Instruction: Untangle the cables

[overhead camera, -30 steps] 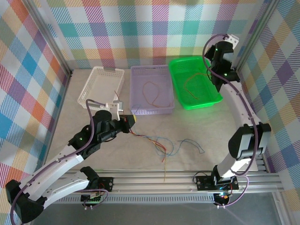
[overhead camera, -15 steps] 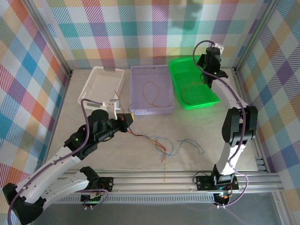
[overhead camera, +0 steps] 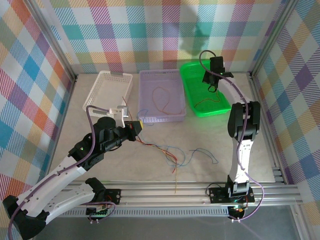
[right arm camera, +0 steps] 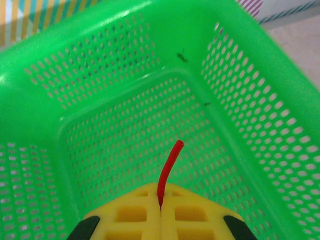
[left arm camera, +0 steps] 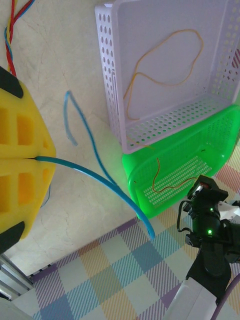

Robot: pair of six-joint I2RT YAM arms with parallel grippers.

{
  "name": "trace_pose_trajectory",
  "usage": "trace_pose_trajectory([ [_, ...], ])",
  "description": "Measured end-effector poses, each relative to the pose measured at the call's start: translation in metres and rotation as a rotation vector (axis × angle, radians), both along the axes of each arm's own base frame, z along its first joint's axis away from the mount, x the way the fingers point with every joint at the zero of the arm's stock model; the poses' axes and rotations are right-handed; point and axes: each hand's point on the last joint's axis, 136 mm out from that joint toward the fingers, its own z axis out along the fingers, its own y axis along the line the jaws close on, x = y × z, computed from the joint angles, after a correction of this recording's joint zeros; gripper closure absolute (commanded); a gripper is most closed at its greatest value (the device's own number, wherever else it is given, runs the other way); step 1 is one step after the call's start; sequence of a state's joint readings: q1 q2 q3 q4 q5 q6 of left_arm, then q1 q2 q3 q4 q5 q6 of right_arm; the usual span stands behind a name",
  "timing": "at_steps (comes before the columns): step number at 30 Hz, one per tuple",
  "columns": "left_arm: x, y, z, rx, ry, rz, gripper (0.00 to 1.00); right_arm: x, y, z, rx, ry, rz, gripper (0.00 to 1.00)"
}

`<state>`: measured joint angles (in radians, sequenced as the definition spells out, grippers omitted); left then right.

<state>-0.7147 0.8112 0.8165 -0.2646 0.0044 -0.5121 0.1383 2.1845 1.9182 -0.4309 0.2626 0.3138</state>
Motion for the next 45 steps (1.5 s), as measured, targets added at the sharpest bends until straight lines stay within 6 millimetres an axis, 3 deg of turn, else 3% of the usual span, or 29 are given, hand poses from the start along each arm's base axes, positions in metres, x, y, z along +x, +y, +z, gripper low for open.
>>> trace_pose_trajectory([
  [9, -0.002, 0.005, -0.002, 0.011, 0.005, 0.014, 1.0, 0.002, 0.016, -0.018, 0.058, 0.135, 0.062, 0.76],
  [19, -0.004, 0.012, -0.007, 0.037, 0.02, 0.037, 1.0, -0.019, 0.018, -0.03, 0.093, 0.245, 0.071, 0.53],
  [25, -0.003, 0.016, -0.01, 0.056, 0.028, 0.051, 1.0, -0.022, 0.017, -0.004, 0.101, 0.21, 0.058, 0.34],
  [29, -0.002, 0.019, -0.003, 0.062, 0.02, 0.07, 1.0, -0.036, 0.018, 0.043, 0.133, 0.13, 0.067, 0.29],
  [31, 0.0, 0.021, 0.004, 0.064, 0.012, 0.084, 1.0, -0.05, 0.024, 0.076, 0.176, 0.054, 0.102, 0.26],
  [35, 0.008, 0.021, 0.023, 0.051, -0.016, 0.113, 1.0, -0.104, 0.048, 0.142, 0.319, -0.132, 0.236, 0.19],
  [38, 0.015, 0.02, 0.038, 0.044, -0.034, 0.135, 1.0, -0.146, 0.072, 0.172, 0.394, -0.251, 0.369, 0.17],
  [41, 0.023, 0.02, 0.058, 0.038, -0.063, 0.157, 1.0, -0.19, 0.11, 0.174, 0.437, -0.302, 0.526, 0.17],
  [45, 0.036, 0.022, 0.096, 0.05, -0.145, 0.189, 1.0, -0.244, 0.155, 0.14, 0.46, -0.25, 0.693, 0.16],
])
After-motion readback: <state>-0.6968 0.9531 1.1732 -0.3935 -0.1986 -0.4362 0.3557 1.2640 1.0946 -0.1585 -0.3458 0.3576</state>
